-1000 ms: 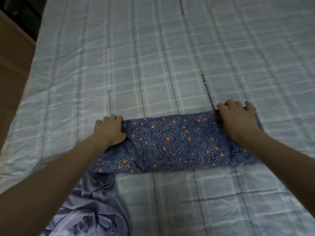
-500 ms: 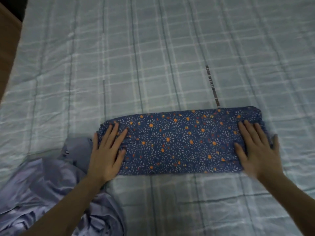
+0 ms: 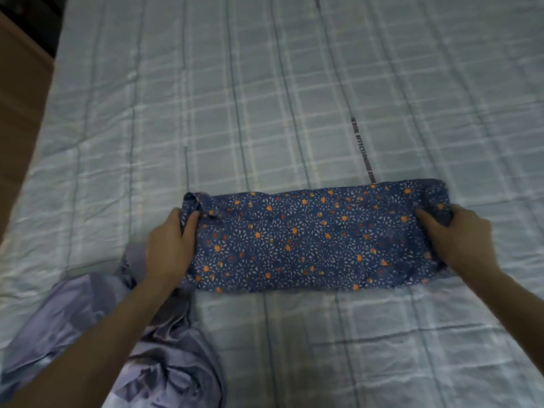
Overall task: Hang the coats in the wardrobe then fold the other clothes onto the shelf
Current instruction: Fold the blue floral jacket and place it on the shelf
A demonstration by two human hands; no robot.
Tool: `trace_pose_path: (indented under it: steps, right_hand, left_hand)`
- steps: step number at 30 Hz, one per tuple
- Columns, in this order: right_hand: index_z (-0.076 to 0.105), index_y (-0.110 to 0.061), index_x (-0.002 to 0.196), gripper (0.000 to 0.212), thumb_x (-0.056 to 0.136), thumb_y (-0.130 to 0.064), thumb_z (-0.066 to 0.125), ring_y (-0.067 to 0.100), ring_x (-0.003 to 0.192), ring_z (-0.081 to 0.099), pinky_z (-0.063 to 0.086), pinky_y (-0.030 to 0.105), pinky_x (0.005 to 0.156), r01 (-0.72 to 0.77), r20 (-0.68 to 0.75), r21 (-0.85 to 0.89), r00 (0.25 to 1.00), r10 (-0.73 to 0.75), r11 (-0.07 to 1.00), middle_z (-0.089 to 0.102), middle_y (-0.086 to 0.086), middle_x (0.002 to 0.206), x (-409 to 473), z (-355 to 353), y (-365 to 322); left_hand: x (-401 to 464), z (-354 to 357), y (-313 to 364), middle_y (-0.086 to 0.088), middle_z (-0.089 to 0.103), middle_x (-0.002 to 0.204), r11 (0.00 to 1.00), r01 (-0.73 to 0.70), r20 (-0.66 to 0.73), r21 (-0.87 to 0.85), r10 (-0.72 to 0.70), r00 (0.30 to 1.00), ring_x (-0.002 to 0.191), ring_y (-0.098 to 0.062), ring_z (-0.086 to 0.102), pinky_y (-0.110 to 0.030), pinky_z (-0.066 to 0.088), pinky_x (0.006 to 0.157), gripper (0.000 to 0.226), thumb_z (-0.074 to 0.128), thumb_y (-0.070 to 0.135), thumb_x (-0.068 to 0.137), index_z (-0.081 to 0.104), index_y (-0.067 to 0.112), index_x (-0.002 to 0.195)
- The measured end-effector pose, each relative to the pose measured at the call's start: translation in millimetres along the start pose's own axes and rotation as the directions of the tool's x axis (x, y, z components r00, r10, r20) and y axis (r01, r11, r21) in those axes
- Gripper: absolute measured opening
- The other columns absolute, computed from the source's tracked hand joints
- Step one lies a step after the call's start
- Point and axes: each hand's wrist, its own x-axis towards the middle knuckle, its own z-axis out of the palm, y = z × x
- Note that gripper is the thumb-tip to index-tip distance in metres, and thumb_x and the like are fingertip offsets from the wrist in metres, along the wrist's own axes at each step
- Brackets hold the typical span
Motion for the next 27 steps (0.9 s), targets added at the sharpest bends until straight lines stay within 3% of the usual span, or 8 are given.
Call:
trace_pose_path:
  steps: [2, 5, 7, 10, 13, 18, 22, 27]
  right_hand:
    - [0.065, -0.005, 0.091, 0.061, 0.076, -0.062, 0.049, 0.047, 0.086, 0.062, 0.046, 0.045, 0.072, 0.01, -0.021, -0.005, 1.0, -0.01, 1.0, 0.066, 0.028, 0.087, 1.8, -2.8, 9.1]
    - [0.066, -0.006, 0.094, 0.069, 0.07, -0.068, 0.05, 0.046, 0.089, 0.063, 0.048, 0.045, 0.076, -0.094, 0.023, 0.035, 0.995, 0.093, 0.995, 0.067, 0.027, 0.092, -1.4, 4.2, 20.3]
    - [0.066, -0.008, 0.094, 0.066, 0.07, -0.068, 0.055, 0.045, 0.091, 0.062, 0.046, 0.044, 0.079, -0.182, 0.049, 0.084, 0.983, 0.178, 0.98, 0.067, 0.025, 0.094, -5.6, 8.1, 19.2]
    - [0.067, -0.008, 0.095, 0.058, 0.078, -0.064, 0.065, 0.042, 0.093, 0.062, 0.044, 0.042, 0.079, -0.209, 0.109, 0.108, 0.974, 0.197, 0.972, 0.065, 0.02, 0.088, -5.0, -1.3, 13.1]
    - [0.069, -0.007, 0.101, 0.067, 0.07, -0.066, 0.072, 0.036, 0.087, 0.062, 0.046, 0.04, 0.08, -0.252, 0.253, 0.102, 0.942, 0.22, 0.962, 0.064, 0.015, 0.088, 4.1, -17.6, 11.8]
    - [0.068, -0.001, 0.103, 0.088, 0.036, -0.053, 0.091, 0.036, 0.077, 0.072, 0.057, 0.047, 0.079, -0.526, 0.516, 0.22, 0.778, 0.36, 0.821, 0.073, 0.018, 0.089, 13.4, -33.7, 15.1]
    - [0.066, -0.002, 0.114, 0.098, 0.03, -0.043, 0.095, 0.037, 0.099, 0.068, 0.051, 0.053, 0.094, -0.649, 0.751, 0.241, 0.596, 0.285, 0.721, 0.071, 0.02, 0.106, 13.3, -45.8, -0.2]
    - [0.067, -0.004, 0.112, 0.042, 0.076, -0.026, 0.073, 0.034, 0.086, 0.072, 0.053, 0.045, 0.086, -0.445, 0.714, 0.331, 0.695, 0.087, 0.832, 0.074, 0.017, 0.099, -5.1, -95.4, -67.3]
  left_hand:
    - [7.7, -0.6, -5.0, -0.032, 0.061, 0.08, 0.996, -0.024, -0.017, 0.09, 0.025, 1.0, 0.079, -0.05, 0.059, -0.048, 0.042, 0.067, 0.037, 0.046, 0.044, 0.098, 0.046, 0.008, 0.086]
    - [7.7, 11.7, -4.6, -0.025, 0.061, 0.095, 0.977, 0.005, 0.091, 0.215, -0.026, 0.996, 0.095, -0.045, 0.058, -0.049, 0.039, 0.083, 0.032, 0.05, 0.043, 0.096, 0.044, 0.012, 0.093]
    - [1.5, 12.7, 5.4, -0.022, 0.053, 0.114, 0.987, -0.004, -0.007, 0.163, 0.006, 1.0, 0.109, -0.042, 0.05, -0.052, 0.036, 0.092, 0.03, 0.058, 0.032, 0.091, 0.047, 0.01, 0.107]
    - [-23.7, 5.8, 42.0, -0.02, 0.046, 0.135, 0.929, -0.361, -0.169, 0.083, 0.37, 0.914, 0.122, -0.038, 0.042, -0.051, 0.033, 0.103, 0.042, 0.06, 0.022, 0.081, 0.051, 0.008, 0.12]
    - [-66.4, 24.4, 95.3, -0.01, 0.036, 0.151, 0.756, -0.653, -0.007, 0.048, 0.654, 0.756, 0.139, -0.032, 0.032, -0.055, 0.023, 0.113, 0.043, 0.055, 0.028, 0.088, 0.051, 0.02, 0.131]
    - [-76.4, 99.8, 118.9, 0.001, 0.003, 0.164, 0.8, -0.572, 0.281, 0.18, 0.515, 0.81, 0.149, -0.032, -0.006, -0.067, 0.002, 0.113, 0.059, 0.024, 0.061, 0.097, 0.019, 0.04, 0.152]
    - [-70.3, 119.3, 113.0, 0.0, -0.003, 0.164, 0.79, -0.556, 0.344, 0.259, 0.463, 0.817, 0.149, -0.034, -0.011, -0.069, 0.001, 0.112, 0.063, 0.021, 0.064, 0.095, 0.012, 0.042, 0.153]
    - [-67.2, 114.8, 118.9, 0.0, -0.019, 0.161, 0.787, -0.546, 0.385, 0.286, 0.427, 0.818, 0.146, -0.032, -0.022, -0.068, -0.005, 0.111, 0.065, 0.012, 0.064, 0.094, -0.004, 0.041, 0.153]
